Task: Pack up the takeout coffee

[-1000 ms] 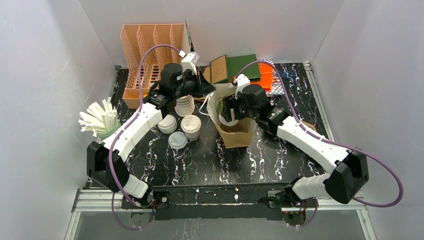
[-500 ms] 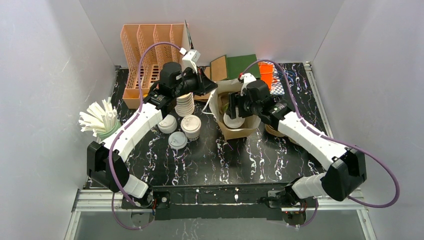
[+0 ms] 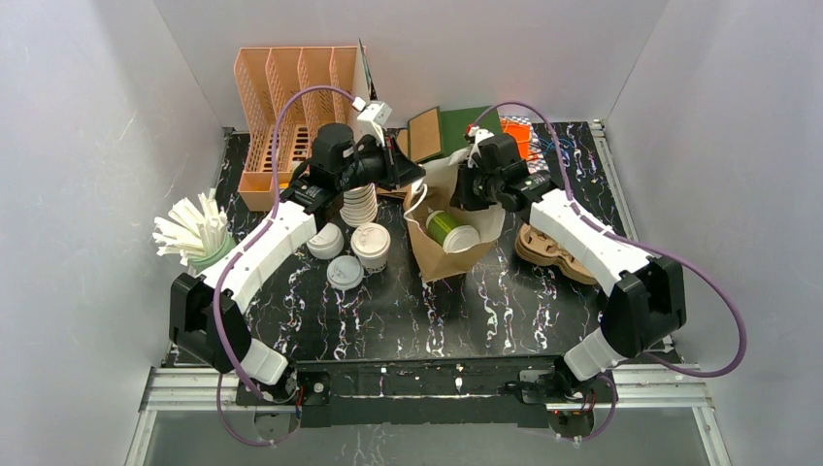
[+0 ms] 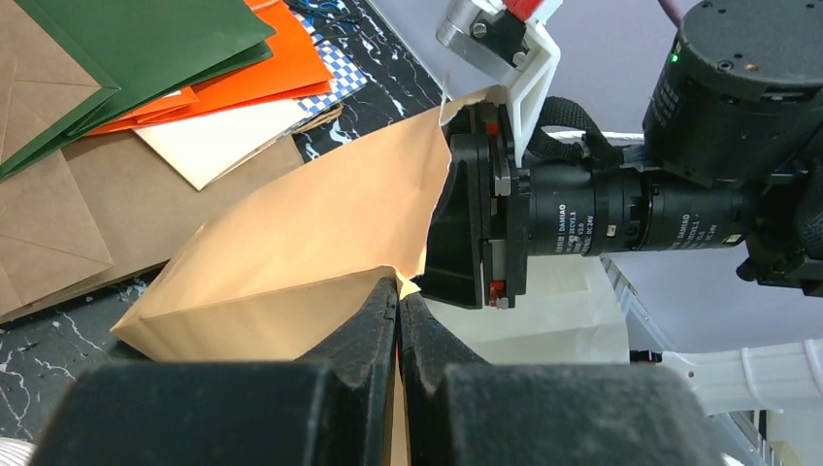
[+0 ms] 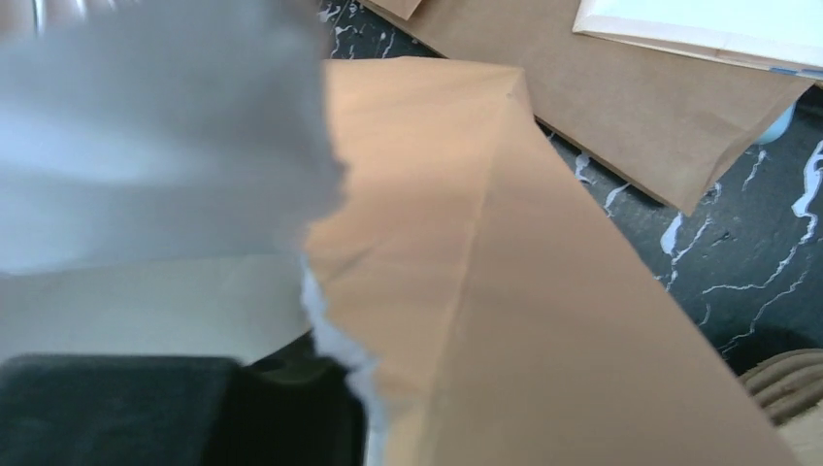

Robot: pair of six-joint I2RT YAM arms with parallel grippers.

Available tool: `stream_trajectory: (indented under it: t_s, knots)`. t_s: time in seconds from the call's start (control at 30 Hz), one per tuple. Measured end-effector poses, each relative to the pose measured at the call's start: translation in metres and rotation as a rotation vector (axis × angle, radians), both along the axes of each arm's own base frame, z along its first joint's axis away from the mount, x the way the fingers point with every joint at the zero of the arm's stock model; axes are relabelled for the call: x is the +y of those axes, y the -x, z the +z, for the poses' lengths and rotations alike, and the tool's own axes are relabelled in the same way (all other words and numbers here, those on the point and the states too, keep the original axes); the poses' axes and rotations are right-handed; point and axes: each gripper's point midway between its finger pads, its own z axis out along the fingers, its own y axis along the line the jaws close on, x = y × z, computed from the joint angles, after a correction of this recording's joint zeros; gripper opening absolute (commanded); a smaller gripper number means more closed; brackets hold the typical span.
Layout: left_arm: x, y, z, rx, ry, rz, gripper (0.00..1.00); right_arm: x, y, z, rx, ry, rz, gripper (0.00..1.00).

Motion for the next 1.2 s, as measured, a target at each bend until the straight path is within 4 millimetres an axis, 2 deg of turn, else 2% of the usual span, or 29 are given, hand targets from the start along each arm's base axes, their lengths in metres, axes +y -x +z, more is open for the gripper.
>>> stream_trajectory:
  t_s: [0.13,0.37,0.6,0.83,1.1,1.2]
  knots:
    - [-0.001,-0.001,-0.004,0.008,-0.003,-0.003,0.0,0.003,0.004,0.002,0.022,0.012,0.037,0.55]
    - [-0.004,-0.012,-0.014,0.019,-0.009,0.013,0.0,0.009,0.035,-0.012,0.056,0.125,0.137,0.98]
    - [-0.007,-0.029,-0.018,0.024,-0.014,0.05,0.0,0.007,0.059,-0.023,0.091,0.245,0.172,0.98]
    - [-0.008,-0.032,-0.02,0.025,-0.023,0.057,0.0,-0.007,0.068,-0.028,0.137,0.323,0.14,0.98]
    - [-0.008,-0.03,-0.023,0.037,-0.034,0.054,0.0,-0.01,0.07,-0.035,0.158,0.349,0.127,0.98]
    - [-0.007,-0.028,-0.028,0.052,-0.045,0.053,0.0,-0.012,0.069,-0.044,0.169,0.373,0.12,0.93]
